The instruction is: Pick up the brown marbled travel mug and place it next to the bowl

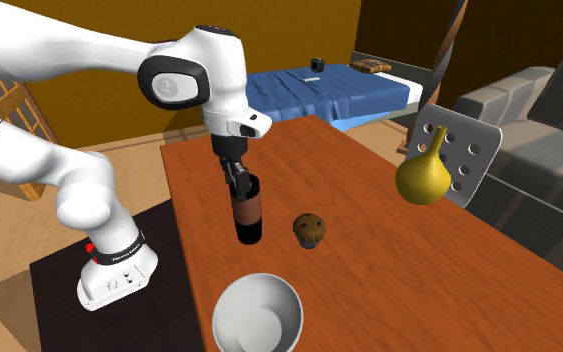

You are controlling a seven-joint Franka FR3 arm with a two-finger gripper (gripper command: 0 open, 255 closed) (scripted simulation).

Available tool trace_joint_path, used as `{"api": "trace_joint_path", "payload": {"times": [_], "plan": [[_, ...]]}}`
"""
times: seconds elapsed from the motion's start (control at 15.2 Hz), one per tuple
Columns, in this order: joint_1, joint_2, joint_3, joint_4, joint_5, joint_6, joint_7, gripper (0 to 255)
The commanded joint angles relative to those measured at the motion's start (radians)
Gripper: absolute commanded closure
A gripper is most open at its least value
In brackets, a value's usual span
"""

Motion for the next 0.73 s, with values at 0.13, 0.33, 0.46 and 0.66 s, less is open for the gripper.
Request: {"api": "trace_joint_path", "payload": {"times": [0.13,0.33,0.46,0.66], "plan": [[-0.004,0.007,-0.013,-0.048,-0.01,0.056,0.002,255],[-0.005,0.016,-0.023,-0.081,-0.017,0.1,0.002,255],[-0.006,0.025,-0.03,-0.103,-0.022,0.129,0.003,255],[-0.007,0.039,-0.042,-0.133,-0.028,0.174,0.003,255]]}}
